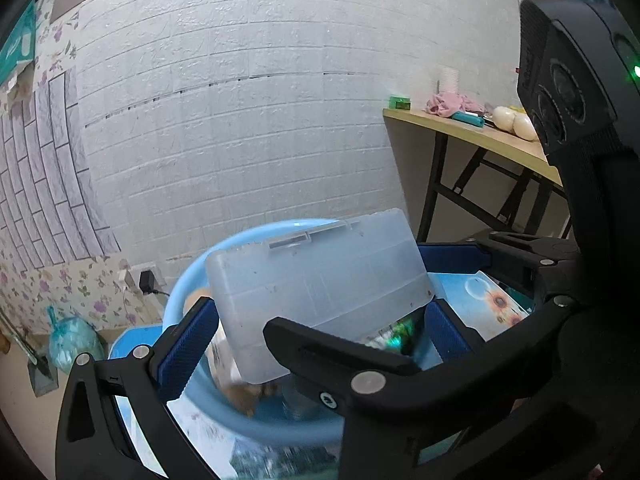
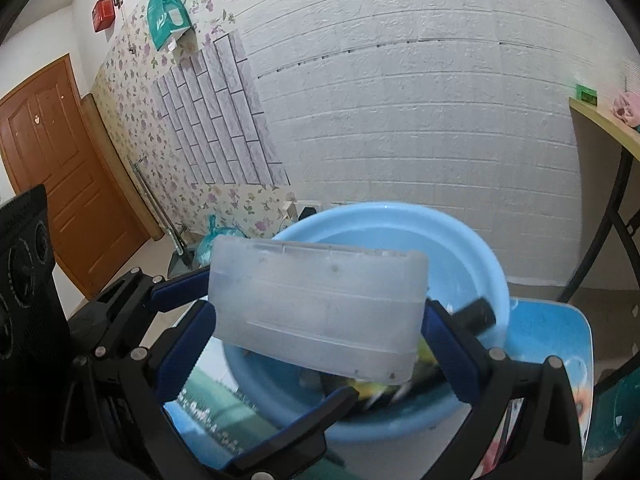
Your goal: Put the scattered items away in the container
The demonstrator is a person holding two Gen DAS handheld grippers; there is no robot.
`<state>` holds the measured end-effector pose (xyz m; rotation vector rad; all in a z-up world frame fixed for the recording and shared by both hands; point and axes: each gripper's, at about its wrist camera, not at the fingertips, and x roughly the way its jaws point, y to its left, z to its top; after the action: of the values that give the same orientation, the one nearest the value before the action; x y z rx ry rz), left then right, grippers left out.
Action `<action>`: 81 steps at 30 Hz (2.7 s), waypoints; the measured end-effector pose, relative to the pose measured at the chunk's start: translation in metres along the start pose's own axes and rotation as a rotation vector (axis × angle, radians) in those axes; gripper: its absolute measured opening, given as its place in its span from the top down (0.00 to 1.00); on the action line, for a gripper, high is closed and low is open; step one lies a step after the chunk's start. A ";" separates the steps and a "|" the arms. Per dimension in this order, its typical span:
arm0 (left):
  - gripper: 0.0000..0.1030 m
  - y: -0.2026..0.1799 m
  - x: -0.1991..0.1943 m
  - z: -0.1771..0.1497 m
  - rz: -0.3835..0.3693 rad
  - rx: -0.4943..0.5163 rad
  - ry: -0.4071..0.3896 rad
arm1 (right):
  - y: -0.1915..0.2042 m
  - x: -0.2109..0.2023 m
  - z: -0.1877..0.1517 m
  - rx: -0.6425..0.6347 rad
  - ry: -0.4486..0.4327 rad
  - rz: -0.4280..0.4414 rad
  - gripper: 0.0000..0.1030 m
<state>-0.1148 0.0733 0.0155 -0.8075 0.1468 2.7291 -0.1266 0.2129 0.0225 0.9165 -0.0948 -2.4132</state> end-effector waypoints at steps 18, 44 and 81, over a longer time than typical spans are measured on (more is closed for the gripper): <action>0.01 0.023 0.061 0.017 -0.037 0.017 0.077 | -0.040 0.052 0.024 0.075 0.022 0.001 0.00; 0.00 0.053 0.047 0.011 0.025 -0.102 0.169 | -0.050 0.032 0.014 0.099 0.010 -0.095 0.00; 0.00 0.055 -0.081 -0.019 0.055 -0.178 0.114 | 0.018 -0.074 -0.037 0.027 -0.019 -0.163 0.00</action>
<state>-0.0568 -0.0020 0.0450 -1.0232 -0.0519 2.7768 -0.0493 0.2409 0.0420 0.9461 -0.0617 -2.5766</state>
